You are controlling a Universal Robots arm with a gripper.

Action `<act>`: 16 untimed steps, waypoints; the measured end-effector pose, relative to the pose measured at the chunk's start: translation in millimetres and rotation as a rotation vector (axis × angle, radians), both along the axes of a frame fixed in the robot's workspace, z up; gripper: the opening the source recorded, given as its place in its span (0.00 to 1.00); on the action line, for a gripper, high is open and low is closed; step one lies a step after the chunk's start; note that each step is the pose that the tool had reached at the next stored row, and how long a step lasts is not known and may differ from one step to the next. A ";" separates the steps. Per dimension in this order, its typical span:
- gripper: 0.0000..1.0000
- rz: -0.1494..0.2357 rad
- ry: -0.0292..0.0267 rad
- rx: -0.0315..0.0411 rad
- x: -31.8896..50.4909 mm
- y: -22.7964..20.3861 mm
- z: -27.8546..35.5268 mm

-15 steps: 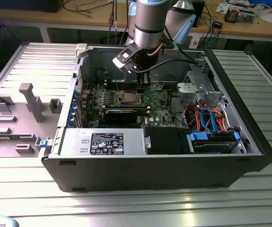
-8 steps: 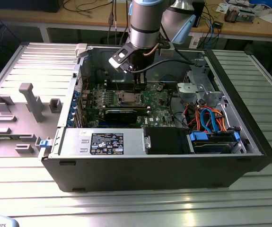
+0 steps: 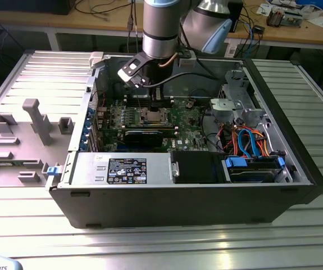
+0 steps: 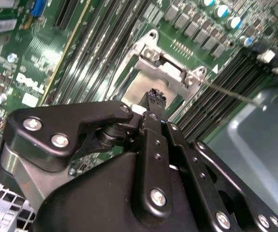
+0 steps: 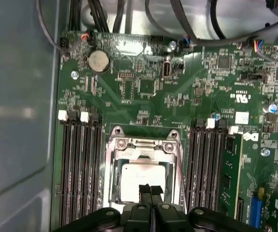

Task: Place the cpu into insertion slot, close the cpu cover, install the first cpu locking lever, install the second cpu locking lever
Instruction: 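Close the cpu cover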

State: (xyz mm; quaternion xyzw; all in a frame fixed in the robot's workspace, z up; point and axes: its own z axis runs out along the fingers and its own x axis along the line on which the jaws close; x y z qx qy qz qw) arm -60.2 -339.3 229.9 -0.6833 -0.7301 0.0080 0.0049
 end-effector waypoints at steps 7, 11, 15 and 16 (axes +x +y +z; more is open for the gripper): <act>0.11 0.007 0.0004 0.0108 -19.2 0.0 -9.9; 0.11 0.021 0.0023 0.0114 -21.4 0.0 -18.4; 0.11 0.027 0.0027 0.0109 -21.5 -0.1 -23.3; 0.11 0.028 0.0024 0.0114 -21.5 0.0 -24.1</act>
